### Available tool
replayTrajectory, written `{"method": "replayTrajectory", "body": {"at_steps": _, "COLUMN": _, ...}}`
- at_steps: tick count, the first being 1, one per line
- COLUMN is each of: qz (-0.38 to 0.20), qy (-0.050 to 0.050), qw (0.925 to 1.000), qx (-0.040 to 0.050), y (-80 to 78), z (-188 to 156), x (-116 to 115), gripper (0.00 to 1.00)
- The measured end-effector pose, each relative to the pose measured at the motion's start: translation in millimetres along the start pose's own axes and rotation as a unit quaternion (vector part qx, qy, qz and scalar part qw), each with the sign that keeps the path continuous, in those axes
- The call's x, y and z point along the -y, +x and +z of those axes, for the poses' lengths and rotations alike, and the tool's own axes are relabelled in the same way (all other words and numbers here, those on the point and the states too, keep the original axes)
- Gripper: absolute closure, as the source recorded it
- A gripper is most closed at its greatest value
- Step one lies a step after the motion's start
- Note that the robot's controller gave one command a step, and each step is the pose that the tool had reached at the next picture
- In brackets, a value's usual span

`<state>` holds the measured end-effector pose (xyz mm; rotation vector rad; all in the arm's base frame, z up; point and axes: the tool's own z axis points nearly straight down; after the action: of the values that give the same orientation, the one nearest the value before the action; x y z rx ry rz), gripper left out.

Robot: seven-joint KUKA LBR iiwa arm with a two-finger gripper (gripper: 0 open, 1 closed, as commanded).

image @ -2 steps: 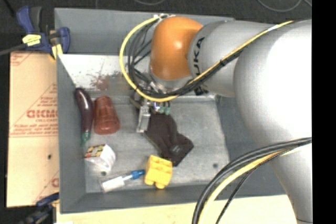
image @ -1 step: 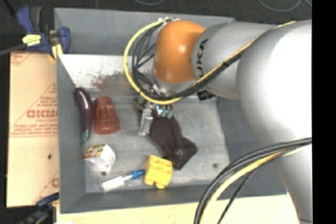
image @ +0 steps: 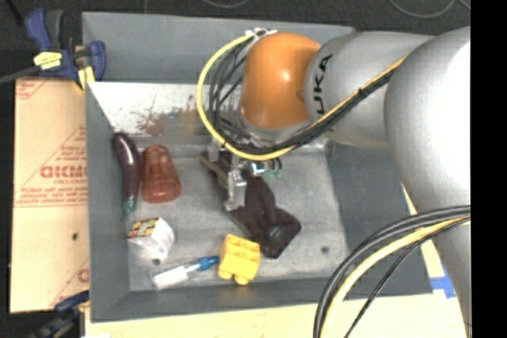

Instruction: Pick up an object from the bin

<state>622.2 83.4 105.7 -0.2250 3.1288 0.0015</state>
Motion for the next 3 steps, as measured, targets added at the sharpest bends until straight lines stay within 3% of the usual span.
{"method": "replayTrajectory", "body": {"at_steps": 1, "qz": -0.034, "qy": -0.001, "qw": 0.9994, "qx": -0.0001, "y": -1.2, "z": 11.7, "x": 8.1, "gripper": 0.0}}
{"method": "replayTrajectory", "body": {"at_steps": 2, "qz": 0.159, "qy": -0.002, "qw": 0.9873, "qx": 0.0068, "y": -2.7, "z": 29.0, "x": 26.6, "gripper": 1.0}}
{"method": "replayTrajectory", "body": {"at_steps": 3, "qz": 0.159, "qy": -0.002, "qw": 0.9873, "qx": 0.0068, "y": -2.7, "z": 29.0, "x": 26.6, "gripper": 1.0}}
